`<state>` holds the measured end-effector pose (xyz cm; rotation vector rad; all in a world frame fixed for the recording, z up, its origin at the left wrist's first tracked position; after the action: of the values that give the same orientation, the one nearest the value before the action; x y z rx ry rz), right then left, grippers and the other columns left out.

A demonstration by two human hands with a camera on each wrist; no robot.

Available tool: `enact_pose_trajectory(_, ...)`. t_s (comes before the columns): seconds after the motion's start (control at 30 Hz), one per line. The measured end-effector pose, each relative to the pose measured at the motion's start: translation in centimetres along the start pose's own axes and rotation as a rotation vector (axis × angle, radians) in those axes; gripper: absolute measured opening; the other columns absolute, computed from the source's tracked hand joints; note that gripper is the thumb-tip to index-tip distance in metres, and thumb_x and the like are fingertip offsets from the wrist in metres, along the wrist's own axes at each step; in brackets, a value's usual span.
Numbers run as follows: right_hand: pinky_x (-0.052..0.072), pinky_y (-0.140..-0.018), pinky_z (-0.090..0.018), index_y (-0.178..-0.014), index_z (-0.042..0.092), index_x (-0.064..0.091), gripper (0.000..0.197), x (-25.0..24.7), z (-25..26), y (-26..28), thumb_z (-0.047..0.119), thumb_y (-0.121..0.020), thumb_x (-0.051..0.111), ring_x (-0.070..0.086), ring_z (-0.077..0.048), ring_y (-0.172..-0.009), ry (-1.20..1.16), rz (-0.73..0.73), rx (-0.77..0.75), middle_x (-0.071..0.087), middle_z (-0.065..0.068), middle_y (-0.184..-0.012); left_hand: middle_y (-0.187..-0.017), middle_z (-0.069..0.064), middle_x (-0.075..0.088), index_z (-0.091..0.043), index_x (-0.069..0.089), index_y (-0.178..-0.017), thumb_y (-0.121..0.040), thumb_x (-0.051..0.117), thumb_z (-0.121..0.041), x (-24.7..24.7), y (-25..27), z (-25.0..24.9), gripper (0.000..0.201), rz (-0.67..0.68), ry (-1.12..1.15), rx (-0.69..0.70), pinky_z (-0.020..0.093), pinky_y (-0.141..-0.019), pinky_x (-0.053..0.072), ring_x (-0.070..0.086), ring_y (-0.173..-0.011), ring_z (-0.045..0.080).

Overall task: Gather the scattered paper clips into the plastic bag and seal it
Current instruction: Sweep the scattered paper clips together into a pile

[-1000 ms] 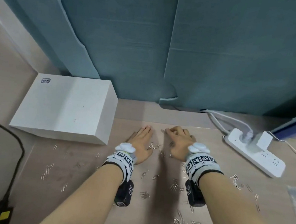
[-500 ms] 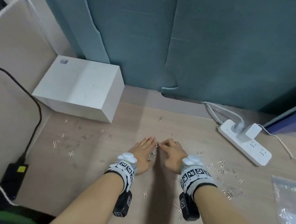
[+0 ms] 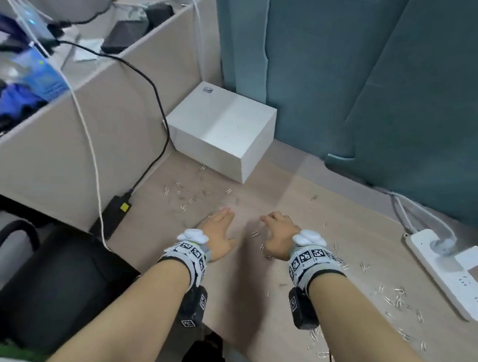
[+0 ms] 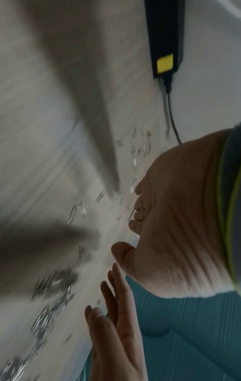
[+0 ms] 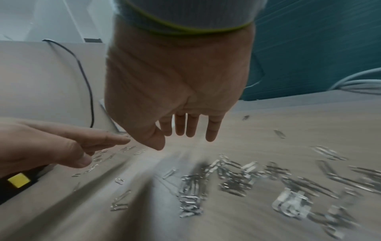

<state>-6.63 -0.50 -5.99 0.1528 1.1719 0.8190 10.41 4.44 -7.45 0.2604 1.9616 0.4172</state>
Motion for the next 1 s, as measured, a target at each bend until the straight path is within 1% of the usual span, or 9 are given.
enact_pose_trajectory(0.2,0.040,-0.112,-0.041,-0.152,0.031,0.038,0.077,0.5,5.5,-6.0,0.021,-0.078,0.056,0.039,-0.022,-0.138,0.069,0.061,-0.047,0.041,0.007,-0.148,-0.169,-0.010,0.003,-0.029,0.014,-0.160,-0.088,0.057,-0.046,-3.6,-1.8,9.1,0.086,-0.037,-0.046,-0.165,0.040,-0.125,0.014,0.004,-0.155,0.012)
enact_pose_trajectory(0.3,0.036,-0.111,-0.038,-0.151,0.034,0.033,0.083,1.0,7.0,-9.2,0.020,-0.072,0.055,0.035,-0.020,-0.140,0.073,0.018,-0.052,0.033,0.009,-0.152,-0.169,-0.010,-0.001,-0.032,0.012,-0.159,-0.089,0.055,-0.046,-5.2,-5.3,12.0,0.084,-0.038,-0.078,-0.161,0.042,-0.126,0.006,-0.002,-0.156,0.015)
enact_pose_trajectory(0.43,0.032,-0.114,-0.039,-0.158,0.031,0.021,0.091,1.8,8.4,-13.6,0.021,-0.075,0.056,0.027,-0.021,-0.149,0.081,-0.019,-0.037,0.022,0.009,-0.162,-0.168,-0.011,-0.013,-0.039,0.005,-0.156,-0.091,0.049,-0.050,-7.2,-10.9,15.3,0.080,-0.040,-0.102,-0.129,0.052,-0.124,0.005,-0.012,-0.155,0.016)
enact_pose_trajectory(0.57,0.031,-0.114,-0.038,-0.156,0.024,0.027,0.084,1.7,9.0,-14.5,0.026,-0.079,0.060,0.028,-0.021,-0.147,0.130,-0.029,-0.034,0.024,0.006,-0.162,-0.166,-0.010,-0.020,-0.038,-0.005,-0.157,-0.092,0.046,-0.045,-7.9,-13.8,16.0,0.083,-0.011,-0.095,-0.078,0.054,-0.124,0.001,-0.017,-0.154,0.016)
enact_pose_trajectory(0.7,0.034,-0.109,-0.036,-0.151,0.026,0.035,0.075,1.7,8.9,-14.4,0.025,-0.080,0.058,0.033,-0.019,-0.142,0.116,-0.031,-0.015,0.030,0.011,-0.158,-0.168,-0.006,-0.015,-0.030,-0.004,-0.160,-0.095,0.046,-0.047,-7.4,-14.3,15.9,0.084,0.049,-0.095,-0.033,0.051,-0.125,0.002,-0.014,-0.154,0.017)
enact_pose_trajectory(0.8,0.038,-0.106,-0.036,-0.148,0.031,0.039,0.069,1.6,8.8,-14.3,0.028,-0.081,0.054,0.037,-0.018,-0.137,0.088,-0.018,0.012,0.034,0.014,-0.154,-0.169,-0.008,0.002,-0.029,0.012,-0.160,-0.095,0.051,-0.044,-7.7,-12.7,13.4,0.077,0.041,-0.084,0.080,0.037,-0.124,0.014,0.005,-0.155,0.014)
enact_pose_trajectory(0.87,0.043,-0.106,-0.039,-0.145,0.038,0.038,0.064,1.9,8.7,-14.3,0.034,-0.082,0.049,0.042,-0.021,-0.133,0.053,-0.002,0.032,0.036,0.016,-0.149,-0.168,-0.010,0.013,-0.029,0.023,-0.157,-0.094,0.055,-0.039,-8.9,-11.8,12.3,0.071,-0.025,-0.123,0.139,0.033,-0.119,0.020,0.019,-0.152,0.015)
enact_pose_trajectory(0.93,0.048,-0.101,-0.043,-0.138,0.048,0.036,0.056,2.5,8.0,-14.7,0.041,-0.083,0.046,0.049,-0.025,-0.126,0.014,0.005,0.063,0.038,0.019,-0.143,-0.167,-0.007,0.015,-0.027,0.025,-0.156,-0.093,0.054,-0.042,-10.1,-12.3,12.7,0.071,-0.090,-0.160,0.111,0.035,-0.120,0.020,0.018,-0.152,0.017)
enact_pose_trajectory(1.0,0.050,-0.097,-0.042,-0.133,0.050,0.037,0.053,3.0,7.4,-15.2,0.040,-0.082,0.049,0.052,-0.025,-0.121,0.004,-0.003,0.076,0.039,0.020,-0.138,-0.169,-0.002,0.006,-0.023,0.017,-0.158,-0.093,0.051,-0.045,-10.4,-13.6,14.9,0.077,-0.105,-0.151,-0.006,0.040,-0.124,0.015,0.007,-0.155,0.021)
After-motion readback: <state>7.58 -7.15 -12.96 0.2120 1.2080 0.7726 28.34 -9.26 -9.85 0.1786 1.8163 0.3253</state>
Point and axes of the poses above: each hand's wrist, its own y-axis away from the middle knuckle, its own x-axis out of the palm, z = x × y, the point moved 9 cm from there along -y, towards the middle knuckle
